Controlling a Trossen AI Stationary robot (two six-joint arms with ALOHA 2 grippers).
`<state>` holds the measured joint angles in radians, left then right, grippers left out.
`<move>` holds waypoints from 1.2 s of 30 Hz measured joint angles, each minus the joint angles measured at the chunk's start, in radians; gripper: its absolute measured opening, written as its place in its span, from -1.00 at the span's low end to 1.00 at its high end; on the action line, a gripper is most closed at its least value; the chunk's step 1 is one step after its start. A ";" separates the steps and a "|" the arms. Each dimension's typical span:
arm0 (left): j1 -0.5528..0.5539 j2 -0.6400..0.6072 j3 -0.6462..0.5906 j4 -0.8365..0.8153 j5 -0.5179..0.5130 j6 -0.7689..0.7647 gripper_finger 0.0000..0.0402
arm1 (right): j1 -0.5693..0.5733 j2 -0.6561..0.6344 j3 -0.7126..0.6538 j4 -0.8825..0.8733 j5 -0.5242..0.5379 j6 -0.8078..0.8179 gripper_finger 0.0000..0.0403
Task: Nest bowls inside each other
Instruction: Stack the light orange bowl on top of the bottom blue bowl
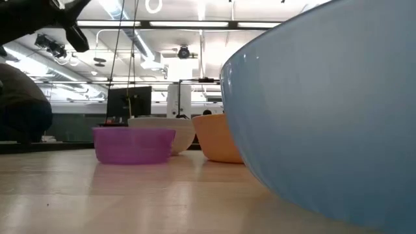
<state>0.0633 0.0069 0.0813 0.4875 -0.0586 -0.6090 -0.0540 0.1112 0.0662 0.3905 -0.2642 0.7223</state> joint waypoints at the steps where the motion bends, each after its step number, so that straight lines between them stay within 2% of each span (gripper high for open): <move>1: 0.000 0.000 0.000 -0.001 0.000 0.000 -0.62 | 0.000 0.000 0.000 0.000 0.000 0.000 -0.64; 4: 0.000 0.000 0.000 0.005 -0.001 0.019 -0.62 | -0.008 0.000 0.000 0.010 0.006 -0.039 -0.64; 7: 0.000 0.000 -0.001 0.042 -0.030 0.081 -0.62 | -0.011 -0.001 0.000 0.057 0.012 -0.006 -0.64; 13: 0.000 0.000 0.000 0.221 -0.071 -0.020 -0.62 | -0.021 0.002 0.000 0.240 0.168 0.212 -0.64; 16: 0.002 -0.001 0.001 0.361 -0.107 -0.112 -0.62 | -0.034 0.014 0.004 0.236 0.122 0.267 -0.64; 18: 0.001 0.000 0.036 0.306 -0.060 -0.142 -0.62 | -0.035 0.042 0.043 0.204 0.090 0.278 -0.64; 21: -0.001 0.073 0.175 -0.114 0.024 -0.294 -0.62 | -0.035 0.129 0.187 0.098 0.062 0.215 -0.64; 23: -0.001 0.181 0.283 -0.335 0.051 -0.335 -0.62 | -0.035 0.218 0.335 -0.033 0.030 0.140 -0.64; 27: 0.004 0.410 0.497 -0.471 0.154 -0.220 -0.62 | -0.035 0.464 0.689 -0.359 -0.055 -0.039 -0.64; 31: 0.009 0.607 0.680 -0.618 0.184 -0.051 -0.62 | -0.051 0.726 1.031 -0.709 -0.033 -0.141 -0.64; 33: 0.013 0.687 0.738 -0.635 0.182 0.034 -0.62 | -0.077 0.839 1.157 -0.857 -0.014 -0.142 -0.64; 36: 0.015 0.779 0.781 -0.581 0.175 0.110 -0.62 | -0.101 0.970 1.269 -0.932 -0.051 -0.145 -0.64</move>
<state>0.0784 0.7862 0.8619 -0.0934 0.1169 -0.4987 -0.1552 1.0807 1.3349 -0.5413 -0.3155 0.5777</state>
